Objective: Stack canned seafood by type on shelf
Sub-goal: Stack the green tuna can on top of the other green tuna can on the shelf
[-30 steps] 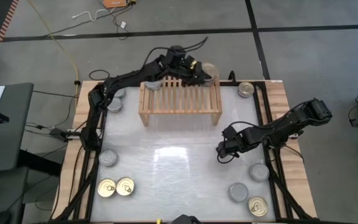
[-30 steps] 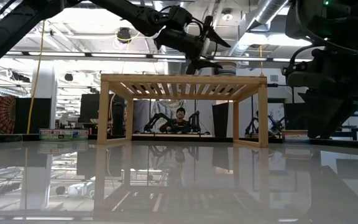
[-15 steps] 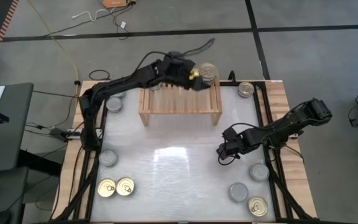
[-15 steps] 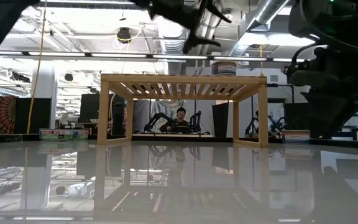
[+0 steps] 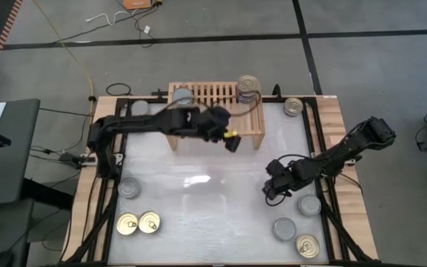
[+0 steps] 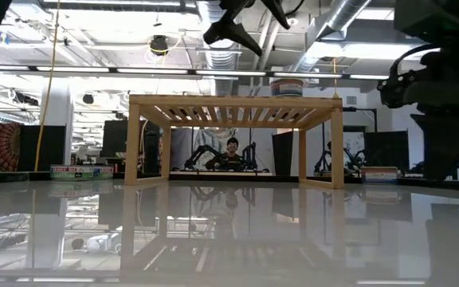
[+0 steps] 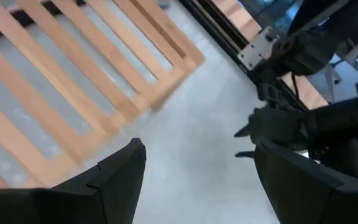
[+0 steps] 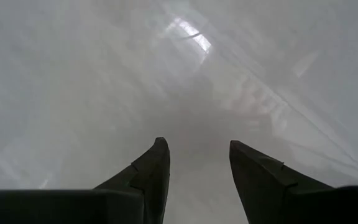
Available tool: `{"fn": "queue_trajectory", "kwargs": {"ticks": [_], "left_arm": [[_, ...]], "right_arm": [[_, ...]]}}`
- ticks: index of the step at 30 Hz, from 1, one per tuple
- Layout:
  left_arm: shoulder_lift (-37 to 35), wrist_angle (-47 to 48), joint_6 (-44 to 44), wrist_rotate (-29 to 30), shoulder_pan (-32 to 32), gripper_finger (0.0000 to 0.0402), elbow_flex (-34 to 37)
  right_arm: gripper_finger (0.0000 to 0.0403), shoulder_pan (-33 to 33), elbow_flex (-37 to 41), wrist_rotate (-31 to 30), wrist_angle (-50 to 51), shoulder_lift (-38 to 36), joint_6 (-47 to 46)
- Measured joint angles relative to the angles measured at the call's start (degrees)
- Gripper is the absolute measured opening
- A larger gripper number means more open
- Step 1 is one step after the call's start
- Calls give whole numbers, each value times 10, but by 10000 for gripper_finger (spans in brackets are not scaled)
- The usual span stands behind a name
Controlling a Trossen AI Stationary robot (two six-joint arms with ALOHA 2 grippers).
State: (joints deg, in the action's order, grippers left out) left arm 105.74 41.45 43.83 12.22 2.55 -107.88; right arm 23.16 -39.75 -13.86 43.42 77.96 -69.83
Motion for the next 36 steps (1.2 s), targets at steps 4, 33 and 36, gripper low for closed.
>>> {"fn": "queue_trajectory", "kwargs": {"ticks": [4,33,36], "left_arm": [[3,-20,57,20,-50,288,50],[-237,-483,210,101,-297,288,646],[-264,-485,201,117,-318,288,663]], "right_arm": [[192,17,0,23,-4,0,25],[11,136,-278,22,175,125,-221],[11,151,-338,46,219,169,-238]]}}
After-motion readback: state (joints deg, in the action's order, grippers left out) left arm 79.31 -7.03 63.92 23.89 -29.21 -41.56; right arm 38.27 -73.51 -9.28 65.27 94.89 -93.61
